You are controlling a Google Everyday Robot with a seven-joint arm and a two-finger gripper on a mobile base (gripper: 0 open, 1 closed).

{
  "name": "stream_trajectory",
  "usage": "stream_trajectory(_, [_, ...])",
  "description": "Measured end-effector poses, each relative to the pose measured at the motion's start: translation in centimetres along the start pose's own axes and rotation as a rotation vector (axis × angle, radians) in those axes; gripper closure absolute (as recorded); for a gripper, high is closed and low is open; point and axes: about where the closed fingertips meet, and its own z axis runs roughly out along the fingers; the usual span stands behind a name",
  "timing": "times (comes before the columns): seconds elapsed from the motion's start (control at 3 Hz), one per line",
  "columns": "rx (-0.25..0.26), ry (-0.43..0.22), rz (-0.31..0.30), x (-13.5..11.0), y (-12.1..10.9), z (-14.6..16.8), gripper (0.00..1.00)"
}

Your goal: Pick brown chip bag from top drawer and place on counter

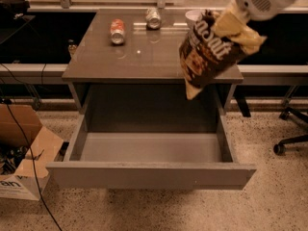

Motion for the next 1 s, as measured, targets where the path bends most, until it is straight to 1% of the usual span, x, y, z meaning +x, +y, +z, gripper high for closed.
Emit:
stream_trajectory(0.33, [-0.034,-0.008,-0.007,-2.6,-3.4,3.0,1.0])
stream_trajectory(0.67, [-0.083,-0.016,-0.005,-5.2,-5.7,7.3,1.0])
stream_trajectory(1.0, [-0.122,-0.059,0.003,-8.8,-7.7,12.1,0.98])
